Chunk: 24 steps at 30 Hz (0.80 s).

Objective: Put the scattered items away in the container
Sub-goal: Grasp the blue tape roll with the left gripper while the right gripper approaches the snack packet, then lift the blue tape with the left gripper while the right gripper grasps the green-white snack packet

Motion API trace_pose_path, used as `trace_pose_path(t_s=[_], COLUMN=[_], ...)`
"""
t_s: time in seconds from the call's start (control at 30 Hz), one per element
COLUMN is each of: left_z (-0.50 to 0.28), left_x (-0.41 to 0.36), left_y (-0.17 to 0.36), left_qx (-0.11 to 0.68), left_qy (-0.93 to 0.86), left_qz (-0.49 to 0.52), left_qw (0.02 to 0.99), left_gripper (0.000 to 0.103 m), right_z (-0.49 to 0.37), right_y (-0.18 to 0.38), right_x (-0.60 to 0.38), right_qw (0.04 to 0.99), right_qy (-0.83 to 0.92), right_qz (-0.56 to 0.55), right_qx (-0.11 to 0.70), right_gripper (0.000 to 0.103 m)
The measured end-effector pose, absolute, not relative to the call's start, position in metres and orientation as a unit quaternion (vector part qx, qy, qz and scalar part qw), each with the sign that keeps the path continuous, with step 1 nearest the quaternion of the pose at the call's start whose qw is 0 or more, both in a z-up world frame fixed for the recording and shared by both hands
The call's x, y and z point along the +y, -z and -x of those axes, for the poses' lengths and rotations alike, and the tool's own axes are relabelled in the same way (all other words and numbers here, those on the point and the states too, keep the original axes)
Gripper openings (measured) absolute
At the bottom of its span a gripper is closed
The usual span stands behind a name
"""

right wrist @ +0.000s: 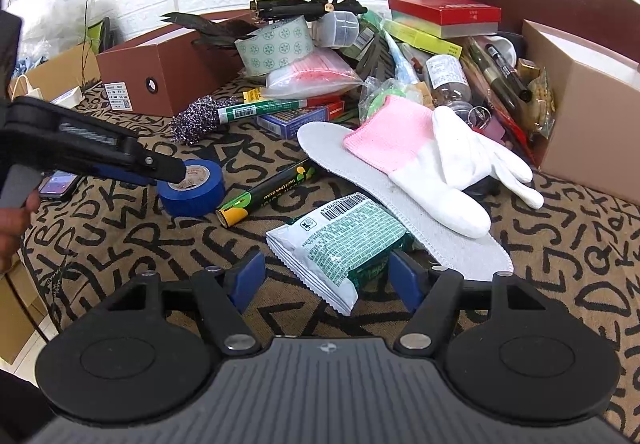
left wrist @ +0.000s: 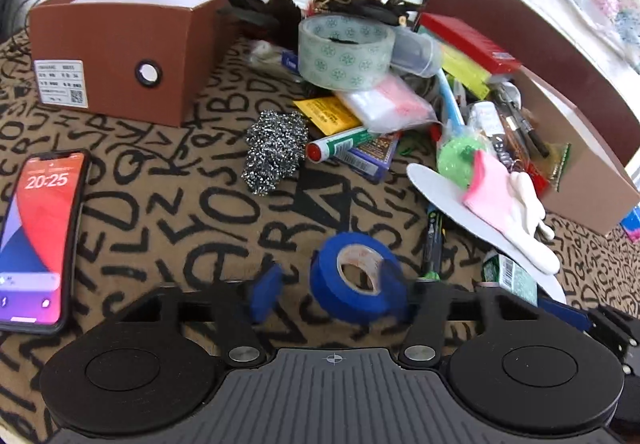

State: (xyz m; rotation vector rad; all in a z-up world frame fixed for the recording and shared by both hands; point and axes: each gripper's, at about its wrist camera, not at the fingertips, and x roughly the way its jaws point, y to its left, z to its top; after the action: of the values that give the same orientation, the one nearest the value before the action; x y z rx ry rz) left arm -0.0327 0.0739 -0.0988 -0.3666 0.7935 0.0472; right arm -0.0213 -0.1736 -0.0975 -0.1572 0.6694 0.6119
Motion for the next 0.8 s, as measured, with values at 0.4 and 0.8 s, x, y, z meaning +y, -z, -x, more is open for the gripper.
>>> trace_pose_path(t_s=[0.4, 0.8], left_z=[0.016, 0.026], left_x=[0.065, 0.062], left_y=[0.110, 0.103], left_qx=[0.398, 0.396], left_qy=[-0.021, -0.006], left_qz=[0.133, 0.143], left_qw=[0.907, 0.907], left_gripper=[0.037, 0.015], right_z=[0.008, 0.016], right_y=[0.105, 0.102], right_x=[-0.160, -0.167], right_qw=[0.892, 0.885], right_qy=[-0.296, -0.319], right_qz=[0.085, 0.082], right_qx=[0.330, 0.328], right_gripper=[0.066, 0.010])
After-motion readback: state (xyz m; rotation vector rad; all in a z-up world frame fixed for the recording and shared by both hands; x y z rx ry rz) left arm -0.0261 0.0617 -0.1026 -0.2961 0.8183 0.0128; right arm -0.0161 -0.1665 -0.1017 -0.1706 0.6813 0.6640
